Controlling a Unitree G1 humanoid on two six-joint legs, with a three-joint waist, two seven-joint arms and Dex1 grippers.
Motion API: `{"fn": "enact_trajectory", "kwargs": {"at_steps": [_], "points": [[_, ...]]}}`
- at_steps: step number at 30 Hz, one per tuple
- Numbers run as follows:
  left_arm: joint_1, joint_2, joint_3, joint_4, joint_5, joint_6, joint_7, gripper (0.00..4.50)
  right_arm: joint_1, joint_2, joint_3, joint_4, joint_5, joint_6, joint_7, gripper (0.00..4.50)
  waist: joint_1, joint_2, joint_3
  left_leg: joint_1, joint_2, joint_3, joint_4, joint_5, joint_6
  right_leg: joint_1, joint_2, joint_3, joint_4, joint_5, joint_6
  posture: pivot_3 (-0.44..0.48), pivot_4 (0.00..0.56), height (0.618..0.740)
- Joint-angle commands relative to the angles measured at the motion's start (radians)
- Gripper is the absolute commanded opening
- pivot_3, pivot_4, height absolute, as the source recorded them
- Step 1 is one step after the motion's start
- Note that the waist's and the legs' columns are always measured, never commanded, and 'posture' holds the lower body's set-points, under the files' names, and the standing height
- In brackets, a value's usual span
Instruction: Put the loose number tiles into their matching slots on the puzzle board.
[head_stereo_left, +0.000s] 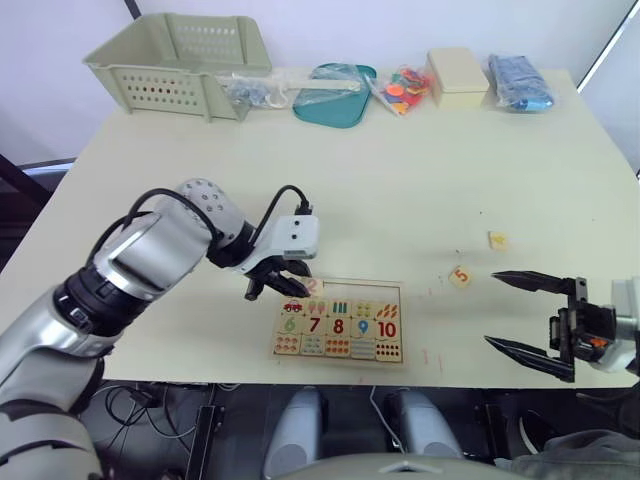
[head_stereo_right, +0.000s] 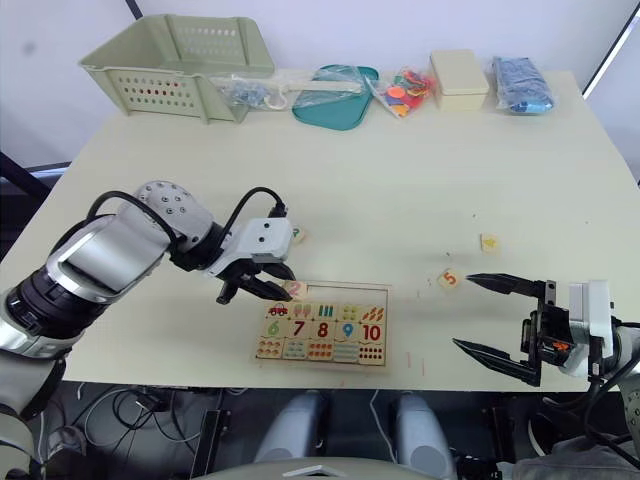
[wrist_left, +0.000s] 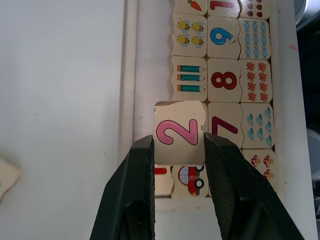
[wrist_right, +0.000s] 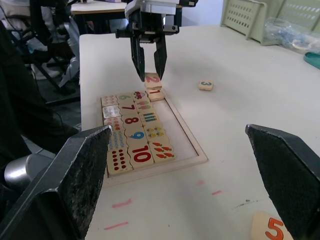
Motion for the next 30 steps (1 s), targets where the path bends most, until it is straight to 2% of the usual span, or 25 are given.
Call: {"fn": "enact_trajectory", "kwargs": {"at_steps": [1, 10, 30], "points": [[-0.022, -0.021, -0.007, 0.017, 0.043, -0.003, -0.009, 0.94, 0.013, 0.002, -0.026, -0.044, 0.013, -0.017, -0.009, 4.5, -0.001, 0.0, 0.0, 0.0, 0.0, 0.0, 0.001, 0.0, 0.0, 0.0, 0.0, 0.0, 0.0, 0.0, 0.0, 0.0, 0.15, 0.74], [-0.012, -0.078, -0.033, 0.066, 0.132, -0.012, 0.006, 0.94, 0.027, 0.007, -0.026, -0.052, 0.013, -0.025, -0.022, 4.5, 0.0, 0.0, 0.0, -0.002, 0.0, -0.002, 0.006, 0.0, 0.0, 0.001, 0.0, -0.001, 0.002, 0.0, 0.001, 0.0, 0.15, 0.74], [0.005, -0.118, -0.035, 0.066, 0.188, -0.013, 0.005, 0.94, 0.035, 0.007, -0.026, -0.059, 0.015, -0.023, -0.027, 4.5, 0.0, 0.0, 0.0, -0.004, 0.0, -0.003, 0.009, 0.0, 0.0, 0.0, 0.0, -0.002, 0.003, 0.001, 0.001, 0.0, 0.15, 0.74]]}}
